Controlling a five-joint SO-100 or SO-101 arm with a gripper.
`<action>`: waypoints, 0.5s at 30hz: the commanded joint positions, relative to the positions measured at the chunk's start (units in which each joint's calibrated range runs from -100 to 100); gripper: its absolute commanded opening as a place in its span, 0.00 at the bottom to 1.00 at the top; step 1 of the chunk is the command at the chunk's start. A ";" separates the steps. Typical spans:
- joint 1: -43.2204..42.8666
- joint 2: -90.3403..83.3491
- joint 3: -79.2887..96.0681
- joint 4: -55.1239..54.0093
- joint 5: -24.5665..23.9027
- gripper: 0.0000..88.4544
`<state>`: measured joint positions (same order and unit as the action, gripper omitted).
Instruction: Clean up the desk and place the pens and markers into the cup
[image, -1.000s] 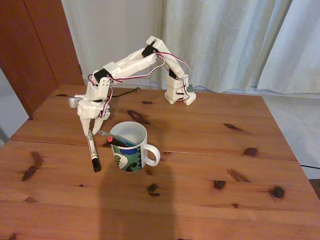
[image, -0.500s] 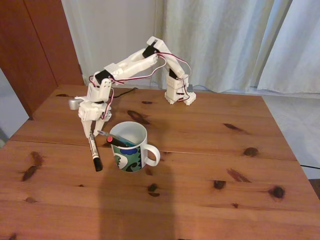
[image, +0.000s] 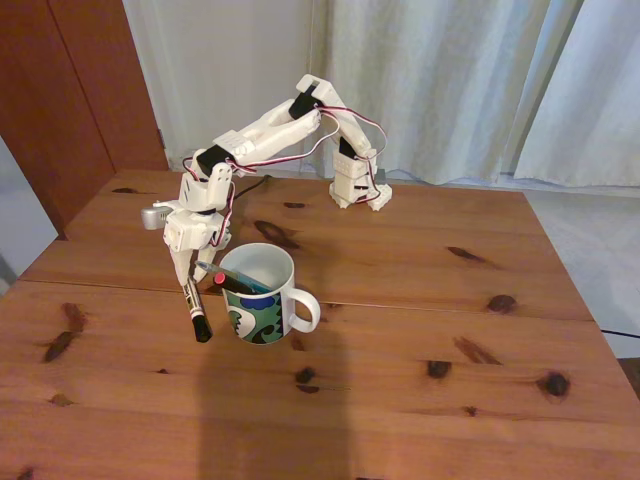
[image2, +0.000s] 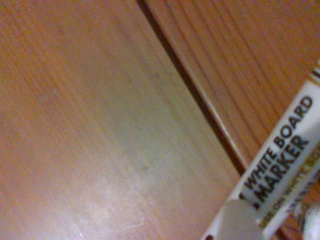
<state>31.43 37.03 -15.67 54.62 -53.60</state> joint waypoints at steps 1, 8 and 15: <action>-0.59 0.82 -2.64 -1.08 0.49 0.10; -0.18 2.89 -2.64 -3.31 1.53 0.10; -0.10 2.97 -2.64 -3.31 1.59 0.10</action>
<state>31.50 39.92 -17.45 52.05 -52.58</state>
